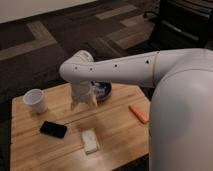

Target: Place the eraser on the white sponge

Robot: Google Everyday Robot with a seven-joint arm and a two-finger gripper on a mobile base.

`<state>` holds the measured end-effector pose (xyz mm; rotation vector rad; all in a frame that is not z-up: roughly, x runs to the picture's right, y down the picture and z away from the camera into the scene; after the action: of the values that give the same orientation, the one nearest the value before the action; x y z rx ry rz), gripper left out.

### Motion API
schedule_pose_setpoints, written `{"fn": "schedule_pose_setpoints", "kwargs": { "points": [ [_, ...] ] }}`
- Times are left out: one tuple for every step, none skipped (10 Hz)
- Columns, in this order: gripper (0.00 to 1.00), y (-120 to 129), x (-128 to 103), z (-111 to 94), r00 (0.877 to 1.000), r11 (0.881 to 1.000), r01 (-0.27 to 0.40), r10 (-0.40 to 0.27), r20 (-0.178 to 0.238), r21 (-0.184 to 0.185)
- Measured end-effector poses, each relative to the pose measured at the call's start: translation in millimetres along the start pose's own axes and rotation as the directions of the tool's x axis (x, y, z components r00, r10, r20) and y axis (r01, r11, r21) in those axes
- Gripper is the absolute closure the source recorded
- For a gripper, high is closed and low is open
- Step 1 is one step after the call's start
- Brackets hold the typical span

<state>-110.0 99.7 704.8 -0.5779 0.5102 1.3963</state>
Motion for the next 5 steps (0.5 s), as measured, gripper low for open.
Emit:
{"fn": "schedule_pose_setpoints", "kwargs": {
  "points": [
    [0.35,11.1,-1.7,-1.4,0.996,0.996,0.084,-0.084,0.013,0.024],
    [0.35,28.2,-0.1,-5.9,0.979,0.977,0.2,-0.202,0.032,0.074],
    [0.35,40.3,2.0,-8.8,0.96,0.957,0.27,-0.276,0.043,0.102],
    [0.35,56.5,7.6,-10.3,0.926,0.921,0.366,-0.374,0.048,0.13],
    [0.35,72.1,15.8,-9.4,0.893,0.888,0.438,-0.447,0.041,0.136]
  ]
}}
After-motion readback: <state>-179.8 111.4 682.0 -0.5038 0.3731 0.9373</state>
